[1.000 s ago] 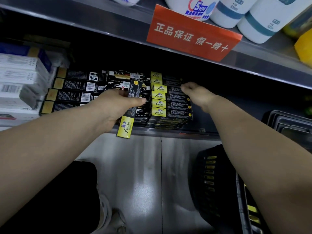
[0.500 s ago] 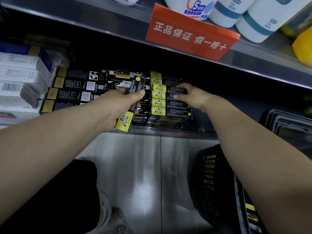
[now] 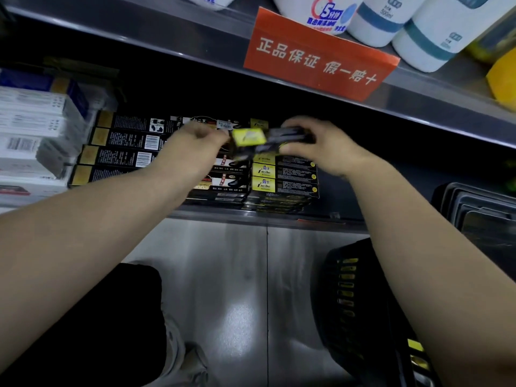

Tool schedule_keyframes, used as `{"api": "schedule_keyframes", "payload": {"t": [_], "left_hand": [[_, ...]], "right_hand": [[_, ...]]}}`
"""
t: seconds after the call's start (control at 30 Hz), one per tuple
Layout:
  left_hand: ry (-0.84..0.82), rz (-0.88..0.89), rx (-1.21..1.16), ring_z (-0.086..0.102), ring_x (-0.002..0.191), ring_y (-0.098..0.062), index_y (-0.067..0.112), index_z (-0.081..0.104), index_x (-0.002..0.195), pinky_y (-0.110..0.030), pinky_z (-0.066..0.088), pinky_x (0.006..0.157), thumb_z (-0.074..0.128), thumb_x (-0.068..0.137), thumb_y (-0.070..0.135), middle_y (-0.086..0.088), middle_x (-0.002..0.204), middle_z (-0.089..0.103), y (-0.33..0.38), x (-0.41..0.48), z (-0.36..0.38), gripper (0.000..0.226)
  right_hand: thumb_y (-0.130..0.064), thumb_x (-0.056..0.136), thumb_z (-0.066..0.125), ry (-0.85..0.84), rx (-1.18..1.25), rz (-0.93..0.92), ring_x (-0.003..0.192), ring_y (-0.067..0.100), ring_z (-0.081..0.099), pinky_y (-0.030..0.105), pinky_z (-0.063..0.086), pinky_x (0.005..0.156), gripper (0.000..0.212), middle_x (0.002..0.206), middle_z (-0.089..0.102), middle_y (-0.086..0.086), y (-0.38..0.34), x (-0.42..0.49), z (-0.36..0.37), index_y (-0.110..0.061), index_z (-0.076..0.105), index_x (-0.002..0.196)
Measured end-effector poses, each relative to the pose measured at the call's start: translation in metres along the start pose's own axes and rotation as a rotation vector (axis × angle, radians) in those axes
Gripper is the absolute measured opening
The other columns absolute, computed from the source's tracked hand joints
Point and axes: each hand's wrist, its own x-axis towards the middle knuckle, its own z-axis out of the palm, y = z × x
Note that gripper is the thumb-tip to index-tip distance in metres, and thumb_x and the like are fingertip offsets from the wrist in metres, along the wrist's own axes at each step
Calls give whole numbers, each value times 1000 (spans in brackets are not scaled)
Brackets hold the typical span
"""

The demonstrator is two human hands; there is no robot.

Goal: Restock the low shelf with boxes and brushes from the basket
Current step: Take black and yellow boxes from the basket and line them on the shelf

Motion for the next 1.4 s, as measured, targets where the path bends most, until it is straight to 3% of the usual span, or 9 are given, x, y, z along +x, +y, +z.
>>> {"api": "schedule_keyframes", "payload": {"t": [0.1, 0.27, 0.37, 0.47, 0.6, 1.0, 1.17, 1.27, 1.4], "left_hand": [[-27, 58, 33, 46, 79, 3, 23, 56, 116, -14, 30, 59, 50, 93, 30, 14, 89, 53, -1, 2, -1, 25], [-138, 69, 110, 50, 79, 3, 19, 56, 119, -7, 38, 57, 53, 92, 23, 10, 100, 58, -8, -1, 6, 28], [-157, 58, 129, 49, 75, 4, 19, 57, 117, 3, 33, 43, 53, 91, 21, 14, 93, 55, -9, -1, 7, 26], [-162, 53, 146, 50, 76, 4, 20, 57, 115, 0, 37, 49, 53, 91, 21, 11, 96, 57, -10, 0, 6, 25], [-177, 42, 151, 51, 76, 3, 21, 57, 115, -7, 39, 52, 53, 91, 22, 14, 94, 56, -10, 0, 6, 24], [-243, 42, 199, 52, 80, 0, 26, 57, 105, -19, 38, 64, 54, 89, 23, 12, 94, 58, -12, -3, 10, 16], [-247, 63, 203, 53, 80, -1, 25, 57, 105, -16, 36, 60, 54, 90, 22, 11, 92, 59, -3, -8, 14, 16], [-270, 104, 206, 58, 89, -4, 23, 59, 106, -14, 37, 59, 55, 90, 21, 8, 96, 62, 6, -17, 24, 16], [-339, 261, 290, 58, 79, -7, 23, 60, 101, -15, 42, 56, 55, 90, 21, 8, 92, 63, 21, -37, 47, 11]], "right_hand": [[-32, 88, 64, 183, 3, 161, 101, 9, 46, 10, 31, 76, 48, 114, 52, -4, 31, 4, -12, -21, 49, 133], [-31, 93, 58, 259, 73, 300, 105, 15, 48, 19, 33, 81, 50, 131, 52, 7, 56, 17, -5, -18, 41, 138], [-27, 95, 55, 163, -21, 301, 108, 20, 50, 21, 35, 83, 48, 130, 54, 11, 61, 27, 1, -18, 40, 139], [-26, 96, 51, 16, -76, 294, 115, 25, 51, 30, 42, 94, 45, 133, 51, 12, 64, 38, 7, -23, 39, 140], [-40, 96, 47, -59, -46, 343, 128, 30, 44, 41, 37, 108, 48, 145, 38, 10, 71, 42, 11, -33, 33, 142], [-29, 101, 39, -27, 9, 305, 110, 22, 54, 27, 42, 88, 34, 125, 53, 6, 74, 42, 14, -26, 44, 134], [-36, 100, 39, -21, -129, 347, 125, 32, 45, 42, 40, 105, 46, 145, 35, 14, 66, 39, 13, -25, 31, 144], [-32, 97, 47, -27, -232, 371, 129, 32, 41, 32, 36, 103, 56, 148, 29, 16, 52, 29, 3, -18, 25, 147], [-24, 93, 57, -45, -222, 326, 117, 23, 51, 23, 38, 89, 41, 131, 53, 10, 18, -13, -23, -12, 50, 131]]}}
